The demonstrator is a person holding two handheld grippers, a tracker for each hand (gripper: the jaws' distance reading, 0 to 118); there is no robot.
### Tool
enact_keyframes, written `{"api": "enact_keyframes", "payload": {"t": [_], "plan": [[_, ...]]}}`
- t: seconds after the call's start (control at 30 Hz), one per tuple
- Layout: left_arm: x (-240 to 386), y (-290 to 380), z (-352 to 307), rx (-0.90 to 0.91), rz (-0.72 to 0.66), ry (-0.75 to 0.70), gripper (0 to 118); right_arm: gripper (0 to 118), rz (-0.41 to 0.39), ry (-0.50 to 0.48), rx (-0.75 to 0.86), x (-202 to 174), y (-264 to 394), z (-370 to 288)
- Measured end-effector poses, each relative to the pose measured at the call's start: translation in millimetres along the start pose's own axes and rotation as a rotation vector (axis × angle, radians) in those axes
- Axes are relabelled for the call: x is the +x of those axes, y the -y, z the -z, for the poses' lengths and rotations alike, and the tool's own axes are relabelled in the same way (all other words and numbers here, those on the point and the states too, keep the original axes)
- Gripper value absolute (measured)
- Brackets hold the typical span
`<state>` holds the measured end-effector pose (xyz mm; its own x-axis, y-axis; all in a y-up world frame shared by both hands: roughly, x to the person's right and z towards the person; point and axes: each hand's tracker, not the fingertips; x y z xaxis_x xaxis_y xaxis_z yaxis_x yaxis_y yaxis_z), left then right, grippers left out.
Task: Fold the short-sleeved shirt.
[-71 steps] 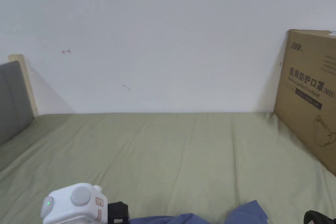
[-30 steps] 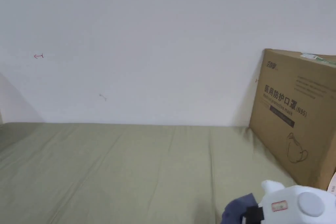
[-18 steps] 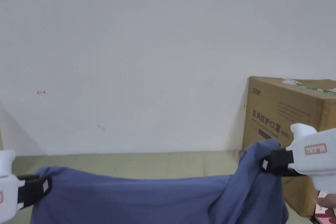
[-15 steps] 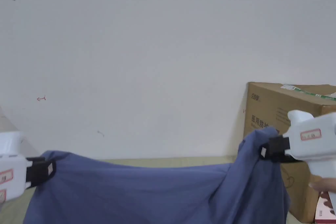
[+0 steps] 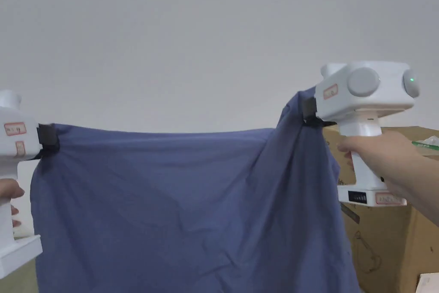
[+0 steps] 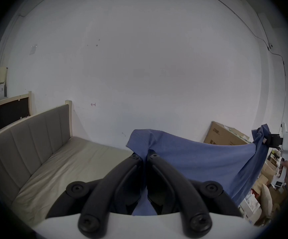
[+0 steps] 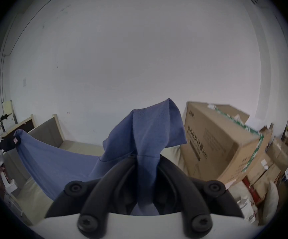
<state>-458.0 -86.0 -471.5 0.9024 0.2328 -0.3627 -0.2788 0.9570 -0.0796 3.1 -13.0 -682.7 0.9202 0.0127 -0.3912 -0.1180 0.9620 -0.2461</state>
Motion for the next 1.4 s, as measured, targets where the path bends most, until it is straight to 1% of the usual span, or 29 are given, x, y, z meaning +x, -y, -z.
{"api": "enact_keyframes", "payload": {"t": [0.1,0.23,0.33,0.4,0.43,0.5,0.53,0.57,0.63,0.67,0.73,0.77,0.8,0.83,0.9,0.93,1.03,1.1,1.17,1.23,1.3,1.33,1.4], "plan": [[5,-8,15,0.055,0.009,-0.024,4,7,-0.04,0.035,0.051,-10,-14,14],[7,-8,35,0.075,0.013,-0.042,4,7,-0.065,0.05,0.062,-16,-20,36],[2,16,48,0.037,0.009,-0.038,4,7,-0.053,0.063,0.059,-17,7,51],[-6,52,53,-0.013,0.002,-0.045,4,7,-0.033,0.052,0.044,-18,40,63],[-11,81,54,-0.068,-0.002,-0.062,4,7,-0.015,0.063,-0.014,-19,75,71],[-22,134,55,-0.17,-0.015,-0.057,4,7,0.027,0.048,-0.11,-17,140,91],[-28,168,51,-0.233,-0.024,-0.045,4,7,0.048,0.03,-0.164,-16,179,95],[-33,198,43,-0.287,-0.041,-0.035,4,7,0.055,0.033,-0.183,-16,216,91],[-39,249,21,-0.343,-0.036,-0.013,4,7,0.077,0.044,-0.22,-17,282,70],[-40,271,3,-0.343,-0.035,0.001,4,7,0.075,0.05,-0.23,-16,309,53],[-47,297,-29,-0.338,-0.061,0.053,4,7,0.085,0.032,-0.229,-13,349,14],[-47,303,-47,-0.327,-0.072,0.066,4,7,0.102,0.001,-0.22,-15,362,-13],[-47,309,-64,-0.316,-0.085,0.08,4,7,0.107,-0.008,-0.2,-16,373,-37],[-45,314,-85,-0.302,-0.085,0.084,4,7,0.101,-0.025,-0.195,-16,381,-63],[-40,318,-127,-0.291,-0.07,0.091,4,7,0.098,-0.021,-0.159,-19,390,-115],[-38,319,-145,-0.287,-0.06,0.088,4,7,0.112,-0.025,-0.151,-18,392,-139],[-37,314,-196,-0.264,-0.053,0.1,4,7,0.201,-0.039,-0.112,-11,393,-196],[-41,308,-227,-0.235,-0.052,0.082,4,7,0.216,-0.048,-0.099,-6,391,-228],[-43,304,-247,-0.219,-0.051,0.063,4,7,0.243,-0.061,-0.076,1,388,-245],[-49,303,-251,-0.276,-0.055,0.03,4,7,0.243,-0.079,-0.092,8,389,-250],[-56,314,-245,-0.354,-0.087,0.027,4,7,0.21,-0.084,-0.199,11,398,-240],[-59,321,-239,-0.393,-0.097,0.037,4,7,0.215,-0.083,-0.255,11,405,-234],[-56,337,-227,-0.499,-0.112,0.028,4,7,0.245,-0.048,-0.371,11,424,-219]]}}
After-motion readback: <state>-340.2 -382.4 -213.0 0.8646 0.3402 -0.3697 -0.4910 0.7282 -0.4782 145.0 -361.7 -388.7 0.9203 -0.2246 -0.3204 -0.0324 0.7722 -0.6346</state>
